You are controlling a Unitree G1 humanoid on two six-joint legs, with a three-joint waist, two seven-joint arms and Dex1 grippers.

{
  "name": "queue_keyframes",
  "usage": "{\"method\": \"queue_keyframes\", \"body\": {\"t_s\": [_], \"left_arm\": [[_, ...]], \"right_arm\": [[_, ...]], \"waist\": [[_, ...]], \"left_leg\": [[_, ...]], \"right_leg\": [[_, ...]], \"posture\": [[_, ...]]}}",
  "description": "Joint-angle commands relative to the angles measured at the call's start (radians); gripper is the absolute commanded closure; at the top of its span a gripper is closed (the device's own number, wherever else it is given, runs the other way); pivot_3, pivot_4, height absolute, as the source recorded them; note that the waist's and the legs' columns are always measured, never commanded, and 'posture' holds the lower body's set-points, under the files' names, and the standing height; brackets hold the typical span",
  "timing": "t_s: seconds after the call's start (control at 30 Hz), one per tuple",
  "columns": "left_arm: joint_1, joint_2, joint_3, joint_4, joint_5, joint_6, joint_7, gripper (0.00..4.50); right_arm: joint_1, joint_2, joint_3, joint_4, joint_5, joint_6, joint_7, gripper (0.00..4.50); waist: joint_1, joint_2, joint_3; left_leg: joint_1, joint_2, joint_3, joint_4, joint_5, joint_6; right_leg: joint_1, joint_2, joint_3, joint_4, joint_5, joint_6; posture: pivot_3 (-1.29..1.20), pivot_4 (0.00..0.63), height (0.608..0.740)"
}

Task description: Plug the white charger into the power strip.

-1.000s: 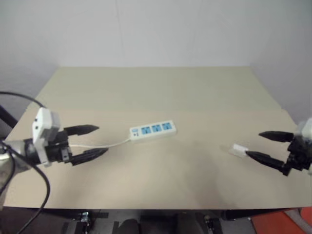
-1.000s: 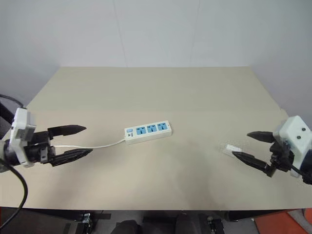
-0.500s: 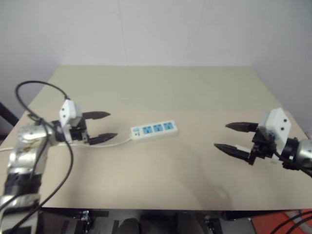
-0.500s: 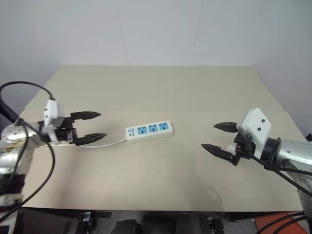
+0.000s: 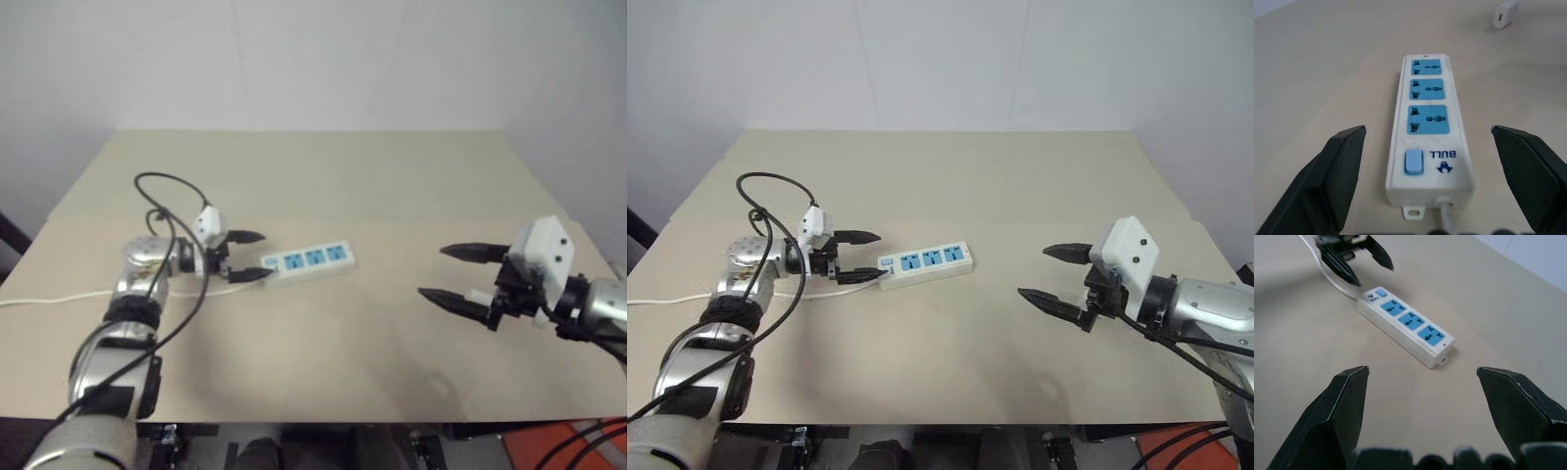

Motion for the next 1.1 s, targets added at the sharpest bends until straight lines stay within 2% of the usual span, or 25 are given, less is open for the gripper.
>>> {"method": "queue_keyframes", "body": {"t_s": [0.03,0.2,0.7,0.73,0.83,1.1], "left_arm": [[-0.033,-0.015,-0.002,0.092,0.048,-0.091,0.019,0.03],[-0.049,-0.042,0.004,0.169,0.088,-0.132,0.042,0.03],[-0.017,-0.109,0.037,0.233,0.126,-0.169,0.139,0.03],[-0.013,-0.113,0.037,0.234,0.127,-0.17,0.135,0.42],[-0.005,-0.12,0.043,0.231,0.126,-0.173,0.113,1.2],[0.005,-0.097,0.055,0.159,0.094,-0.143,-0.054,1.22]], "right_arm": [[0.011,-0.018,-0.062,-0.048,0.034,0.011,-0.007,0.3],[0.039,-0.027,-0.103,-0.074,0.057,0.026,-0.006,0.3],[0.075,-0.058,-0.173,-0.117,0.117,0.059,-0.023,0.3],[0.074,-0.062,-0.175,-0.118,0.119,0.061,-0.023,0.3],[0.069,-0.069,-0.183,-0.117,0.13,0.069,-0.024,0.3],[0.045,-0.076,-0.16,-0.1,0.137,0.06,-0.038,0.3]], "waist": [[-0.001,0.0,0.0],[0.001,-0.001,0.0],[0.002,-0.001,0.001],[0.002,-0.001,0.001],[0.004,-0.001,0.001],[0.003,-0.001,0.001]], "left_leg": [[0.0,0.0,0.0,0.0,0.0,0.0],[0.0,0.0,0.0,0.0,0.0,0.0],[0.0,0.0,0.0,0.001,0.0,0.0],[0.0,0.0,0.0,0.001,0.0,0.0],[0.0,0.0,0.0,0.001,0.0,0.0],[0.0,0.0,0.0,0.001,0.0,0.0]], "right_leg": [[0.0,0.0,0.0,0.0,0.0,0.0],[0.0,0.0,0.0,0.0,0.0,0.0],[0.0,0.0,0.0,0.0,0.001,0.001],[0.0,0.0,0.0,0.0,0.001,0.001],[0.0,0.0,0.0,0.0,0.0,0.001],[0.0,0.0,0.0,0.0,0.001,0.001]], "posture": [[0.0,0.15,0.74],[0.0,0.15,0.74],[0.0,0.15,0.74],[0.0,0.15,0.74],[0.0,0.15,0.74],[0.0,0.15,0.74]]}}
